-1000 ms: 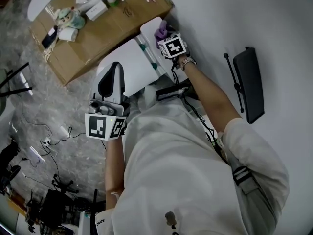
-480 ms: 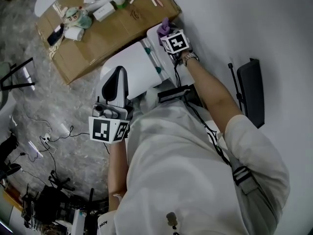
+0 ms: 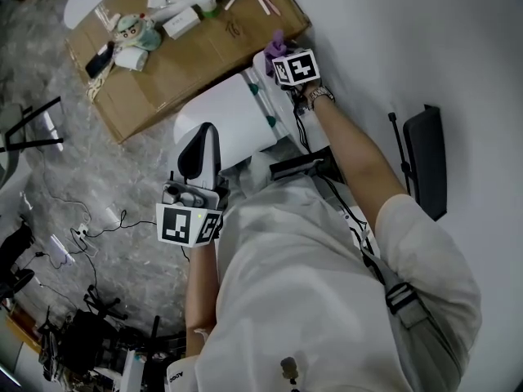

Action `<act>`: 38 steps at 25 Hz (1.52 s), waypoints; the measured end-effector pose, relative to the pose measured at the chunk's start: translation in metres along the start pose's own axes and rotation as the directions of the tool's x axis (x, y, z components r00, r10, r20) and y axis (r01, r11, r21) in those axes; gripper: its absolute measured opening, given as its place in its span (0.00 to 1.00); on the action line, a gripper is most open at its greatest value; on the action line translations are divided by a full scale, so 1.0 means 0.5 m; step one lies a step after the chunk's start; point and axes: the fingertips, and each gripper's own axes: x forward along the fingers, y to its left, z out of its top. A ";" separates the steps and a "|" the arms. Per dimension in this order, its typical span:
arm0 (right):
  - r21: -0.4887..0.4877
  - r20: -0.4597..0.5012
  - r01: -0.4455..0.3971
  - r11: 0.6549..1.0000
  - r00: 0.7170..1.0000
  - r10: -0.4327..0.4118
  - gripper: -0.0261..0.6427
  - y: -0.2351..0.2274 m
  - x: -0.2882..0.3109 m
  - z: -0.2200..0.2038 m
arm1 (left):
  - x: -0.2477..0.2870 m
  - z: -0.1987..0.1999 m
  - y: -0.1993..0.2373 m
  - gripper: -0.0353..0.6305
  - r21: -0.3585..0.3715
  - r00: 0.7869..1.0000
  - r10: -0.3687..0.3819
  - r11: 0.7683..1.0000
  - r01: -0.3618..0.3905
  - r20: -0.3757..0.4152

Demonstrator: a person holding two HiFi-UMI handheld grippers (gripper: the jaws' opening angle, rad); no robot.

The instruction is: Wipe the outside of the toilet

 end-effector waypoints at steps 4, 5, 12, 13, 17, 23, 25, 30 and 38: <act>0.070 -0.026 -0.058 0.996 0.998 0.060 0.24 0.037 0.001 -0.017 | -0.002 0.000 -0.010 0.06 0.003 1.000 -0.021 1.000 0.021 -0.001; 0.072 -0.030 -0.062 0.995 0.998 0.064 0.24 0.046 0.000 -0.021 | -0.004 0.001 -0.013 0.06 0.003 1.000 -0.026 1.000 0.026 -0.002; 0.057 -0.071 -0.137 0.989 0.987 0.141 0.24 0.130 0.003 -0.060 | -0.028 0.000 -0.016 0.06 0.001 0.999 -0.045 0.999 0.045 -0.010; 0.049 -0.107 -0.172 0.984 0.979 0.176 0.24 0.147 0.002 -0.074 | -0.031 -0.001 -0.016 0.06 0.001 0.999 -0.048 0.999 0.048 -0.010; 0.055 -0.136 -0.246 0.968 0.958 0.252 0.24 0.185 -0.025 -0.096 | -0.044 -0.001 -0.019 0.06 0.003 0.998 -0.067 0.998 0.067 -0.012; 0.113 0.050 -0.170 0.979 0.985 0.165 0.24 0.122 -0.105 -0.043 | -0.052 -0.002 -0.030 0.06 -0.002 0.996 -0.091 0.996 0.091 -0.003; 0.148 0.079 -0.100 0.984 0.993 0.089 0.24 0.073 -0.125 -0.038 | -0.053 -0.006 -0.038 0.06 -0.005 0.994 -0.105 0.994 0.105 -0.006; 0.303 0.060 -0.004 0.953 0.998 -0.015 0.24 -0.020 -0.138 -0.076 | -0.064 -0.018 -0.049 0.06 -0.015 0.992 -0.124 0.992 0.124 -0.020; 0.278 -0.040 0.023 0.960 0.999 -0.012 0.24 0.025 -0.091 -0.139 | -0.100 -0.024 -0.021 0.06 -0.017 0.992 -0.121 0.993 0.120 -0.039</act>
